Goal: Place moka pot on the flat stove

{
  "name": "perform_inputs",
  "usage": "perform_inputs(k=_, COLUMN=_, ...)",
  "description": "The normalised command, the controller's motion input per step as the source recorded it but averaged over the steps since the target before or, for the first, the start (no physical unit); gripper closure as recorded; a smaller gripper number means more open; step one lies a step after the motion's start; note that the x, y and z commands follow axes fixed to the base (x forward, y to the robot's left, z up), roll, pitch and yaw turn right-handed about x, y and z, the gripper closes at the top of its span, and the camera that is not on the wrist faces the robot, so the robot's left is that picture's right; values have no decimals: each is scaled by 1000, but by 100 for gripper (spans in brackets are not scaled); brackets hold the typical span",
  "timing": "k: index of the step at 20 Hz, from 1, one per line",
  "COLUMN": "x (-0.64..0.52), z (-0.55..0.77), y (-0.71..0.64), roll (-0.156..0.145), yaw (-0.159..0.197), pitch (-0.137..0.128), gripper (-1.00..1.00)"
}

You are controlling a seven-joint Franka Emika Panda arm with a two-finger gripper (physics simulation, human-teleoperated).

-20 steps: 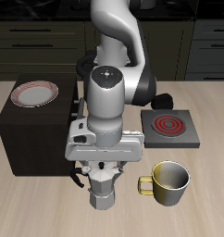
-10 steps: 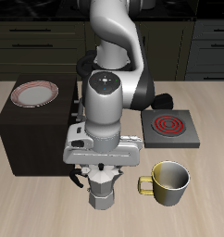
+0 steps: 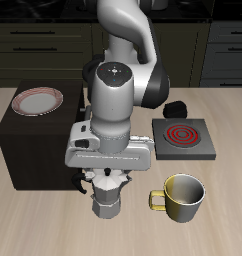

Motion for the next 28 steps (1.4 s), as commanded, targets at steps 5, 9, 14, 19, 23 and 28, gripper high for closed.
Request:
perform_inputs(k=5, x=-203, z=279, y=80, roll=1, yaw=0, pitch=-48, gripper=100)
perform_inputs(k=9, x=-299, z=194, y=135, roll=16, yaw=8, pitch=-55, gripper=100)
perform_inputs(k=14, x=-460, z=136, y=160, roll=65, yaw=-20, pitch=-67, gripper=100)
perform_inputs(k=19, x=-427, z=74, y=58, roll=13, yaw=-3, pitch=-53, gripper=100)
perform_inputs(k=23, x=-284, z=76, y=-43, roll=-12, yaw=-17, pitch=-41, gripper=100)
perform_inputs(k=28, x=-364, z=56, y=-41, roll=-29, yaw=13, pitch=-63, gripper=100)
